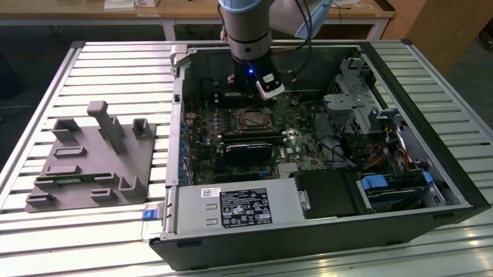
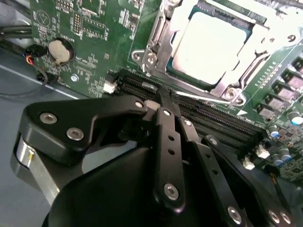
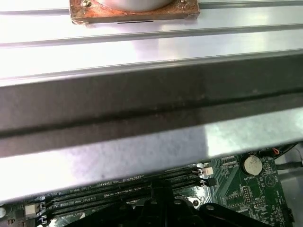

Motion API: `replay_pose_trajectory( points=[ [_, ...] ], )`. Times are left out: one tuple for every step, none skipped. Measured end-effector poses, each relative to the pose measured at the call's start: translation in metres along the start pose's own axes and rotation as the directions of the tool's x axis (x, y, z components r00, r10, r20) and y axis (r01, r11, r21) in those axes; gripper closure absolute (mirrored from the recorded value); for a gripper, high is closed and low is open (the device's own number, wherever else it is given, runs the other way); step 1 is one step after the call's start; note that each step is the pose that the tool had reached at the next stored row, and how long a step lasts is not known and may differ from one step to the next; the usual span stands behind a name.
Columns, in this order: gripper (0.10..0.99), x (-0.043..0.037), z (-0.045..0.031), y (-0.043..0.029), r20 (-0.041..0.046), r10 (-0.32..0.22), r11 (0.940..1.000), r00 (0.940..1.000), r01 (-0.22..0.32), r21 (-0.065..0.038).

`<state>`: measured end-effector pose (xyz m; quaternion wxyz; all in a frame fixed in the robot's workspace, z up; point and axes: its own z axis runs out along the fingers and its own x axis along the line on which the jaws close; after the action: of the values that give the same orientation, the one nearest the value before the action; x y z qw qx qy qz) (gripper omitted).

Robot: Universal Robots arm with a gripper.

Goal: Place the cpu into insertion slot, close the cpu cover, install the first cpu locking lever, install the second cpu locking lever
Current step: 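Install the first cpu locking lever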

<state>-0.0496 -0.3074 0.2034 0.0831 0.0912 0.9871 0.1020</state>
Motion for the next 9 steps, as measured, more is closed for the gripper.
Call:
replay_pose_trajectory(
  points=[
    [0.98,0.0002,0.0001,0.0002,0.0006,0.002,1.0,1.0,-0.002,0.0],
    [0.98,0.0007,0.0001,0.0002,0.0012,0.005,1.0,1.0,-0.005,0.001],
    [0.98,0.0012,0.0001,0.0002,0.0019,0.008,1.0,1.0,-0.008,0.002],
    [0.98,0.0017,0.0,0.0002,0.0025,0.01,0.9999,0.9999,-0.01,0.003],
    [0.98,0.0022,0.0,0.0001,0.0032,0.013,0.9999,0.9999,-0.013,0.004],
    [0.98,0.0027,0.0,0.0,0.0039,0.016,0.9999,0.9999,-0.016,0.004],
    [0.98,0.0033,0.0,-0.0001,0.0047,0.019,0.9998,0.9998,-0.019,0.005],
    [0.98,0.0036,0.0002,-0.0001,0.0056,0.022,0.9997,0.9997,-0.022,0.006],
    [0.98,0.0037,0.0005,-0.0002,0.0063,0.025,0.9997,0.9997,-0.025,0.007]
  ],
)
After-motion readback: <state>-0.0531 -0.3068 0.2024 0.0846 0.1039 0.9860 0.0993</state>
